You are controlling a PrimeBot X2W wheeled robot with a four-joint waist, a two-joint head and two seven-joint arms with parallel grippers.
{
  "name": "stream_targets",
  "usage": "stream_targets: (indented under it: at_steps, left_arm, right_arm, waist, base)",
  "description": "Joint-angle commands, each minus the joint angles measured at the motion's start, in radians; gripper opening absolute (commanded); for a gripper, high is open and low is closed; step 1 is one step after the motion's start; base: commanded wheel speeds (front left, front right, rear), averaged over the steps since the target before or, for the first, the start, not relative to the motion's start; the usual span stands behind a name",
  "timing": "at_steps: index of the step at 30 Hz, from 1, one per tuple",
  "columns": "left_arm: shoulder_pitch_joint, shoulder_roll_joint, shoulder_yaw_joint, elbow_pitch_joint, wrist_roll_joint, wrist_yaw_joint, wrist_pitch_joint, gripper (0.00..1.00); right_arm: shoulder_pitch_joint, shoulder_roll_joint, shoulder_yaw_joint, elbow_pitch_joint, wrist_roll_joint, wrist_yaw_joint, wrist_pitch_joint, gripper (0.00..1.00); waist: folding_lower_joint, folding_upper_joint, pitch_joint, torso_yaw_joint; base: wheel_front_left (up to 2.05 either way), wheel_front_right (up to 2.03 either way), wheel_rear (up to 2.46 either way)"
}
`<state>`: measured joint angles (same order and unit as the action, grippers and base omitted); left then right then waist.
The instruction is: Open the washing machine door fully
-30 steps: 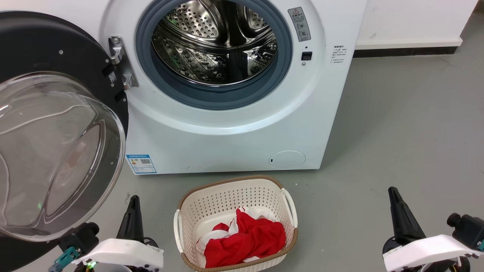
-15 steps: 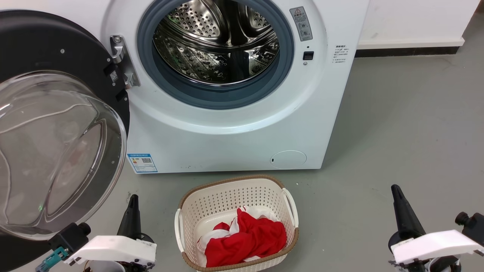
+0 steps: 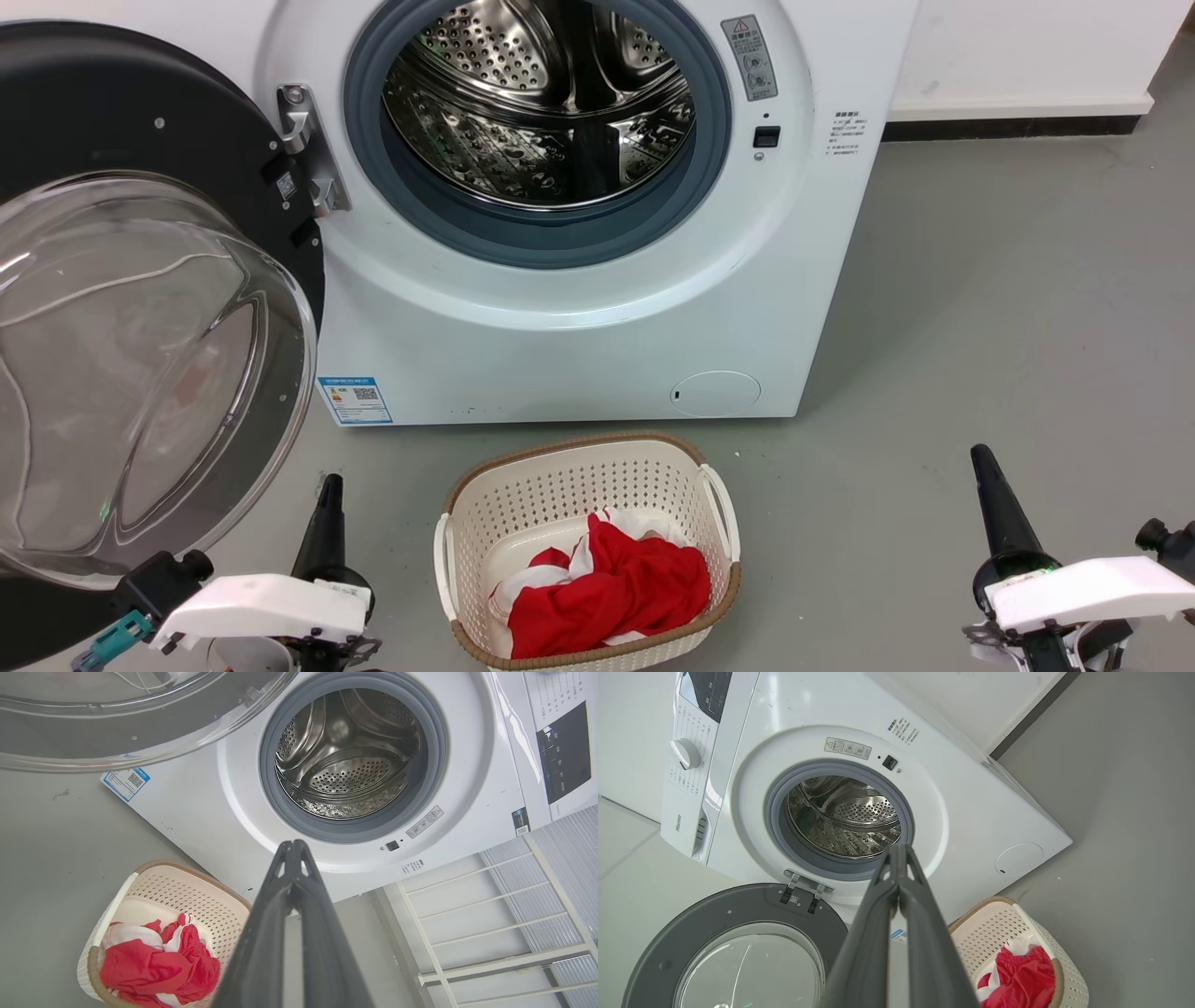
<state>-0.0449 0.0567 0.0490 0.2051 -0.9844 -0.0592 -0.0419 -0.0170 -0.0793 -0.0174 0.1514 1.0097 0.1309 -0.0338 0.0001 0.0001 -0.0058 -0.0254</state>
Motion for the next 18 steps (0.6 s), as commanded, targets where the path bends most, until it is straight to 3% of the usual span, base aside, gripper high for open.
stream_targets:
  at_steps: [1,18]
  left_arm:
    - [-0.026,0.001,0.008,-0.005,-0.037,-0.007,0.008,0.0]
    - [-0.04,-0.001,0.026,0.009,-0.219,-0.029,0.055,0.0]
  right_arm:
    - [-0.023,-0.007,-0.004,-0.002,0.039,0.0,0.007,0.0]
    - [-0.047,-0.006,-0.018,0.027,0.225,0.0,0.039,0.0]
  waist:
    - [0.0,-0.0001,0.0,0.001]
    - [0.0,-0.0001,0.002,0.007]
  base:
    - [0.0,0.0,0.0]
    - [0.0,0.0,0.0]
